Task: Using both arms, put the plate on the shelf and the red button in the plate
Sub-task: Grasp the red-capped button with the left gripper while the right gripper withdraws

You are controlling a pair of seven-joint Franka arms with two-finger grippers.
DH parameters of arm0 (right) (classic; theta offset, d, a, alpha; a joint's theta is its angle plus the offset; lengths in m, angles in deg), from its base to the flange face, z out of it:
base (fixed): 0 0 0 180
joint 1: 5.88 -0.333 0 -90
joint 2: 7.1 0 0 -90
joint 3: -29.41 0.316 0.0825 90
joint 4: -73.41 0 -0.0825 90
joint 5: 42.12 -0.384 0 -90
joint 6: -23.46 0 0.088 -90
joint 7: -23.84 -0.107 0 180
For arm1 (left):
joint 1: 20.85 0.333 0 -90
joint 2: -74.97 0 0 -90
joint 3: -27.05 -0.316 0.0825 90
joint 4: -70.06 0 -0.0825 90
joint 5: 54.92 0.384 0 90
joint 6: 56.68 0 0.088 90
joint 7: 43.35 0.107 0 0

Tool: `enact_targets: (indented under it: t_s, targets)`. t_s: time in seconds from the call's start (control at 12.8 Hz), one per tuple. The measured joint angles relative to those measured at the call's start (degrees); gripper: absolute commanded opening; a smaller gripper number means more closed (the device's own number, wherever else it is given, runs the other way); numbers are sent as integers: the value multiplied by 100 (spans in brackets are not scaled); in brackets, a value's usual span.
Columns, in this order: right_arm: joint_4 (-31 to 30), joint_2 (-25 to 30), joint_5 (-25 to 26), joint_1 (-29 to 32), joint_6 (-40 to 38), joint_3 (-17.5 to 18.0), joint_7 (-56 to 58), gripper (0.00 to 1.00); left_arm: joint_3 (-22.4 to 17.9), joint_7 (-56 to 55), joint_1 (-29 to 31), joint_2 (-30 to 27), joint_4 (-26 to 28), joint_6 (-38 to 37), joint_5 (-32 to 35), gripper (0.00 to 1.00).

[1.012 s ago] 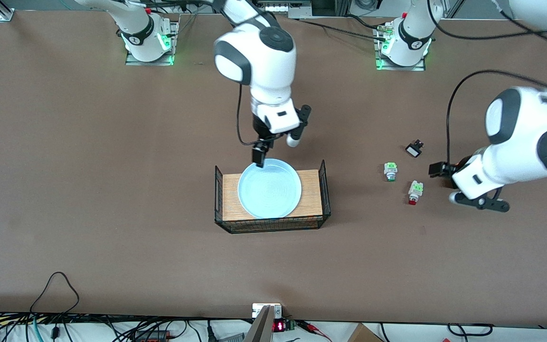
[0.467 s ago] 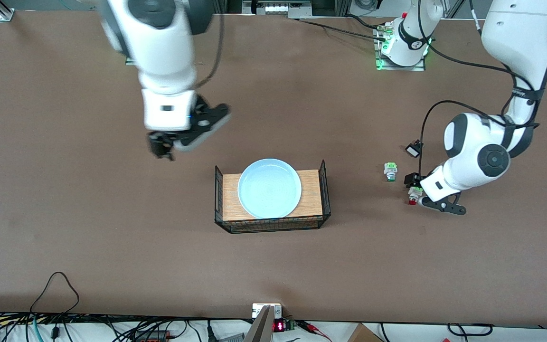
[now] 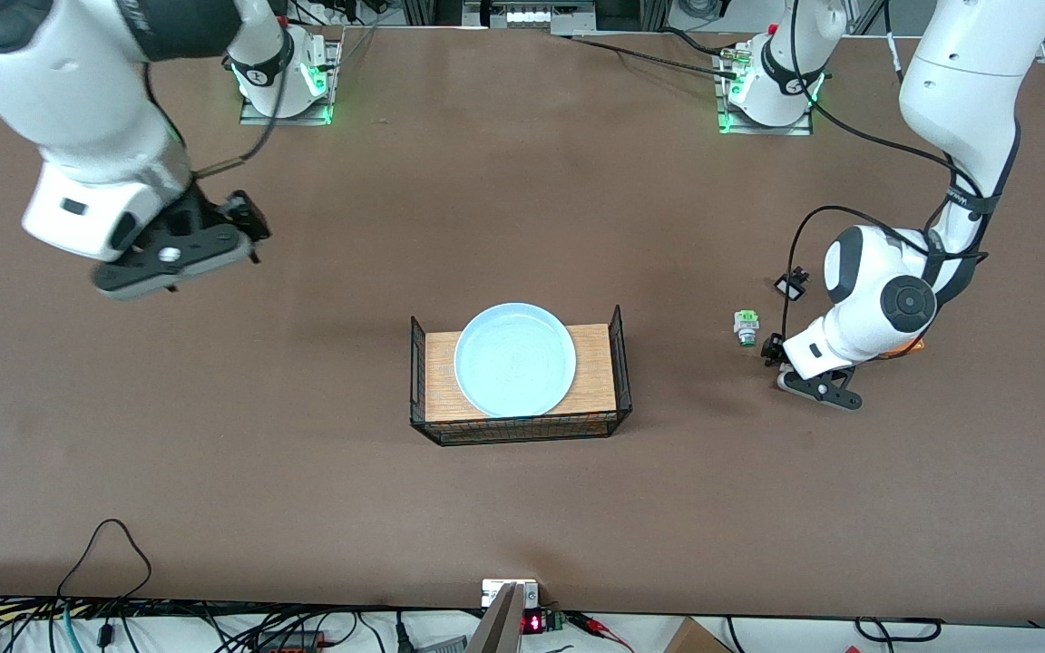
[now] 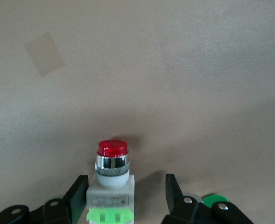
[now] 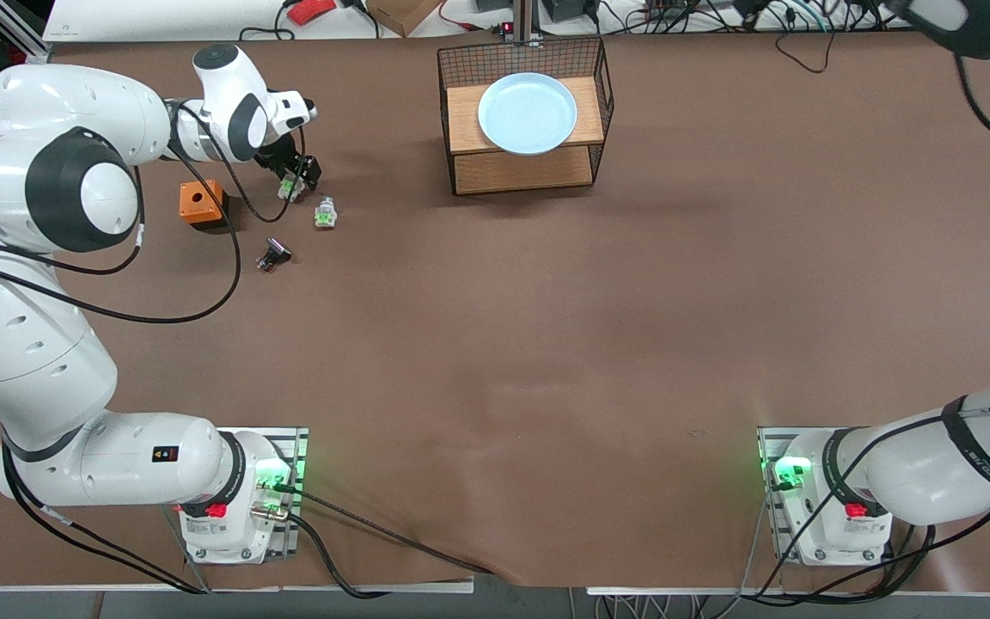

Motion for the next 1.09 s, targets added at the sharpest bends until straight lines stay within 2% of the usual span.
enact_targets:
  t_s: [0.08,0.23,0.39,0.54,0.7,0.86,1.09]
  targets:
    - [-178,170,-8,118,-11,0,-85,100,-2,21,3,26,0,0,0,22]
    - [-516,493,-195,396,-13,-4,-196,100,-4,46,13,44,-2,-6,0,15]
    - [-938,857,-661,883,-6,-19,-208,100,-4,47,24,42,-15,-6,0,14]
    - [-1352,1216,-857,1247,34,-43,-216,100,-4,46,25,26,-189,-204,0,14]
    - [-1641,1499,-885,1293,56,-34,-581,100,17,22,20,-98,-740,-1127,0,14]
    - [-1782,1691,-885,1285,67,28,-853,100,116,-160,11,-283,-1508,-2412,-2,15]
    - [-1752,1833,-884,1286,124,60,-902,100,569,-921,-9,-425,-2646,-4019,-57,18]
